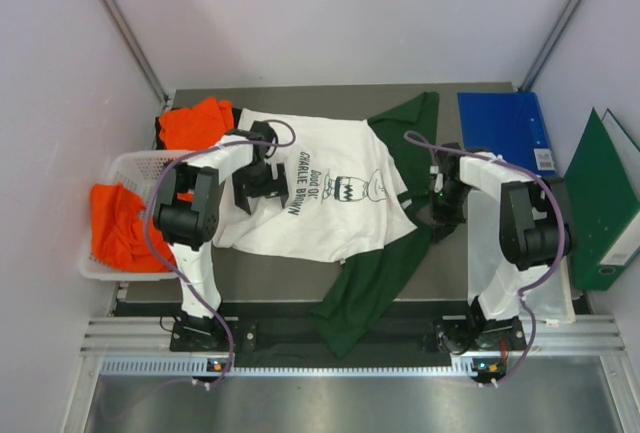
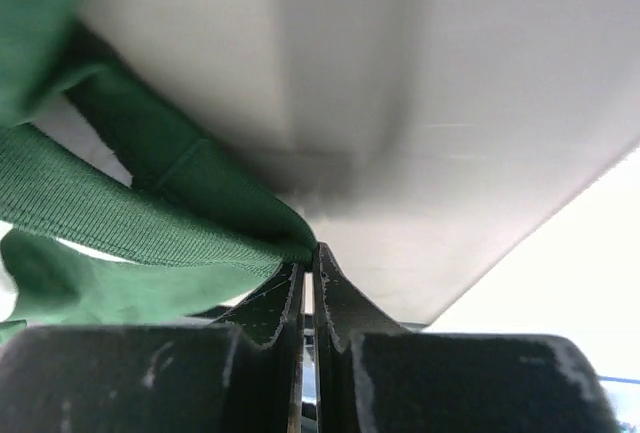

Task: Fold and stack the t-shirts
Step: Flatten out the tshirt

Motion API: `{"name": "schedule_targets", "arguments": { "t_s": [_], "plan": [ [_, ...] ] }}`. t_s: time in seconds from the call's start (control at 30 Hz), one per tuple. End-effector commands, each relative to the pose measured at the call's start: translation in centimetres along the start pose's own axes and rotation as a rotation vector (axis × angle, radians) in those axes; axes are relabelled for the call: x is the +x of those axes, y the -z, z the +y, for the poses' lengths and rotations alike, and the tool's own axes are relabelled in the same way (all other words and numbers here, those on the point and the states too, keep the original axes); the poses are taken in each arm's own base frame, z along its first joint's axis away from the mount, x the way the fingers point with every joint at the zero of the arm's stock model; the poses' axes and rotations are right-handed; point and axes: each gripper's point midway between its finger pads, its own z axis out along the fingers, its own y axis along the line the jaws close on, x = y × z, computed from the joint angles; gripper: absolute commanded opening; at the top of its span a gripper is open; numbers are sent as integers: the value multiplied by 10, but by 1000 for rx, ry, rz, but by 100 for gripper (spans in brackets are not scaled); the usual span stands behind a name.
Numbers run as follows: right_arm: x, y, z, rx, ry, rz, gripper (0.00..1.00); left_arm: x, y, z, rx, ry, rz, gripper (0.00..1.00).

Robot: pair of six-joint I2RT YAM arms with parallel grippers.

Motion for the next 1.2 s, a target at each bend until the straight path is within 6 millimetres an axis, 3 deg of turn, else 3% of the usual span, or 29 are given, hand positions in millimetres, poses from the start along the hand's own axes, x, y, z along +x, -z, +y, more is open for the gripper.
{"name": "schedule_targets", "arguments": {
  "t_s": [0.0, 0.3, 0.53, 0.7, 0.77, 0.83, 0.87, 0.93, 0.97, 1.0, 1.07, 1.17],
  "plan": [
    [11, 9, -29, 55, -46, 15, 0, 9, -25, 23, -130, -5, 50, 99],
    [46, 29, -35, 28, -184, 9, 0, 1, -24, 28, -179, 1, 58, 99],
    [43, 47, -63, 72, -327, -77, 0, -6, -25, 27, -192, 4, 64, 99],
    [43, 44, -62, 40, -352, -63, 1, -13, -22, 28, -202, -3, 58, 99],
    [43, 45, -56, 0, -339, -38, 10, -14, -19, 30, -207, -5, 60, 99],
    [36, 53, -48, -50, -307, -47, 27, -21, -12, 29, -208, -11, 40, 99],
    [25, 62, -47, -58, -300, -81, 50, -26, -5, 27, -204, -11, 22, 99],
    [9, 79, -46, -69, -269, -153, 72, -33, 3, 25, -190, -20, -2, 99],
    [-7, 96, -47, -62, -258, -223, 90, -40, 12, 20, -165, -22, -34, 99],
    [-16, 105, -48, -58, -247, -265, 98, -47, 17, 17, -147, -27, -62, 99],
    [-49, 123, -49, -61, -212, -377, 100, -59, 30, 10, -116, -32, -117, 99],
    [-97, 126, -51, -61, -170, -461, 100, -82, 45, -2, -64, -43, -198, 99]
  ]
}}
